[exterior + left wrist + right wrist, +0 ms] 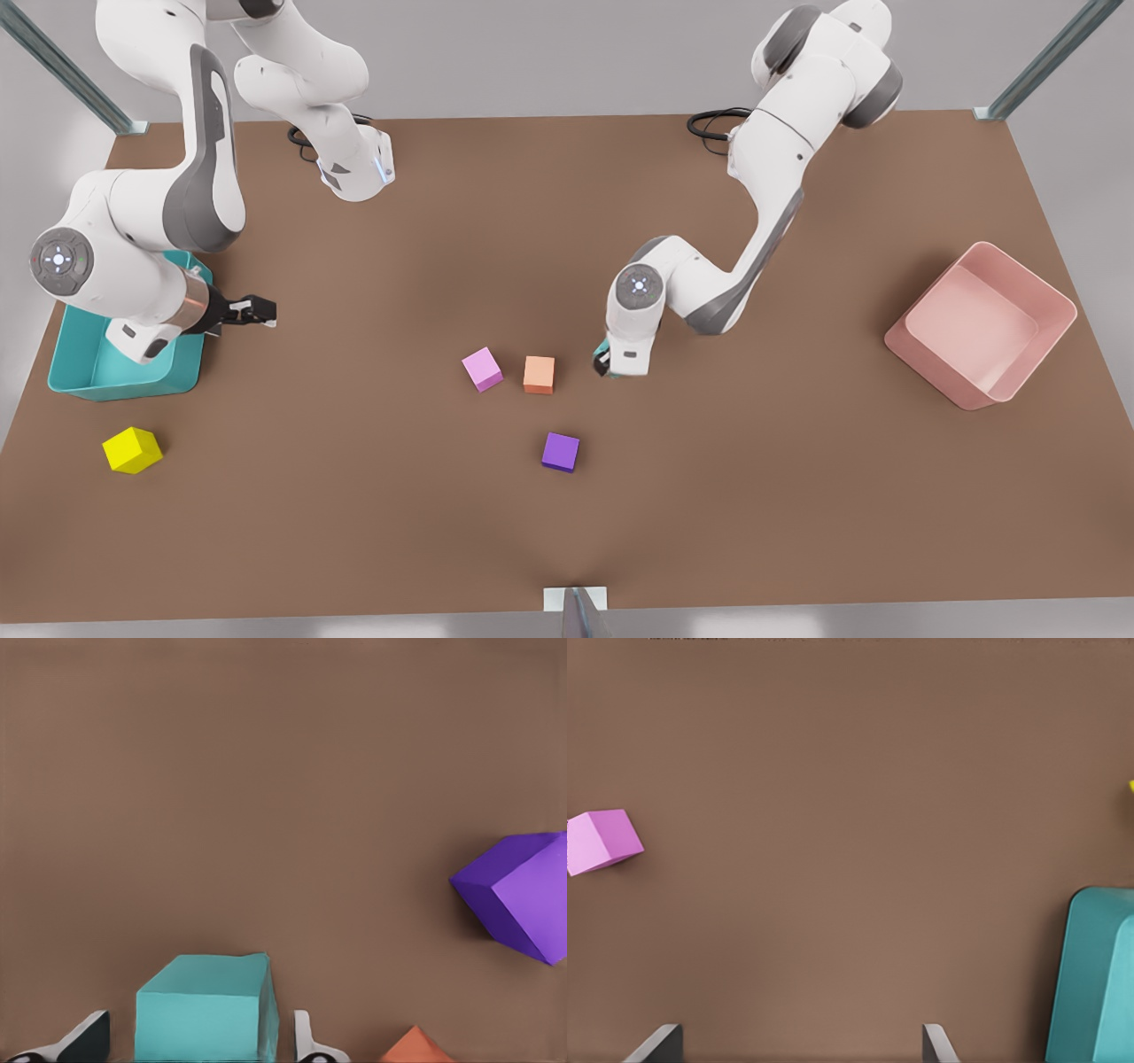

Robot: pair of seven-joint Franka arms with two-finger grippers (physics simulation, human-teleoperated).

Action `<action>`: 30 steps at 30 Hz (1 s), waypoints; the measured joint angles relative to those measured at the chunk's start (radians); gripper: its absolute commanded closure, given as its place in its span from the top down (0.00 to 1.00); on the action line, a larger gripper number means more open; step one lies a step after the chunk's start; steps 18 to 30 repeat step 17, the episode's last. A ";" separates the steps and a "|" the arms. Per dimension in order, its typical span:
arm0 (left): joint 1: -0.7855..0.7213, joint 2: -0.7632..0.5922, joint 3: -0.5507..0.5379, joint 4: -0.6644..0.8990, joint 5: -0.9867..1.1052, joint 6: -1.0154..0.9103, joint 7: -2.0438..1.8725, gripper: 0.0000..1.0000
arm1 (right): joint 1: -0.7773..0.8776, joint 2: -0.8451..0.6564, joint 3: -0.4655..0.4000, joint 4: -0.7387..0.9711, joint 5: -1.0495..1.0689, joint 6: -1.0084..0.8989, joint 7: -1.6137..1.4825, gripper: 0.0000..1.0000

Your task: Stack the two blue cubes on top of each other

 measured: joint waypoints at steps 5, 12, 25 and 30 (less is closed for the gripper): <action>0.202 -0.162 -0.017 0.242 -0.100 -0.264 0.088 1.00 | -0.001 0.001 0.000 0.010 0.000 -0.003 -0.005 1.00; 0.302 -0.302 0.251 0.287 -0.252 -0.540 0.463 1.00 | -0.001 0.004 0.004 0.013 0.003 -0.012 -0.009 1.00; 0.277 -0.259 0.266 0.327 -0.315 -0.587 0.686 1.00 | 0.000 0.006 0.005 0.013 0.003 -0.013 -0.011 1.00; 0.277 -0.259 0.266 0.327 -0.315 -0.587 0.686 1.00 | 0.000 0.006 0.005 0.013 0.003 -0.013 -0.011 1.00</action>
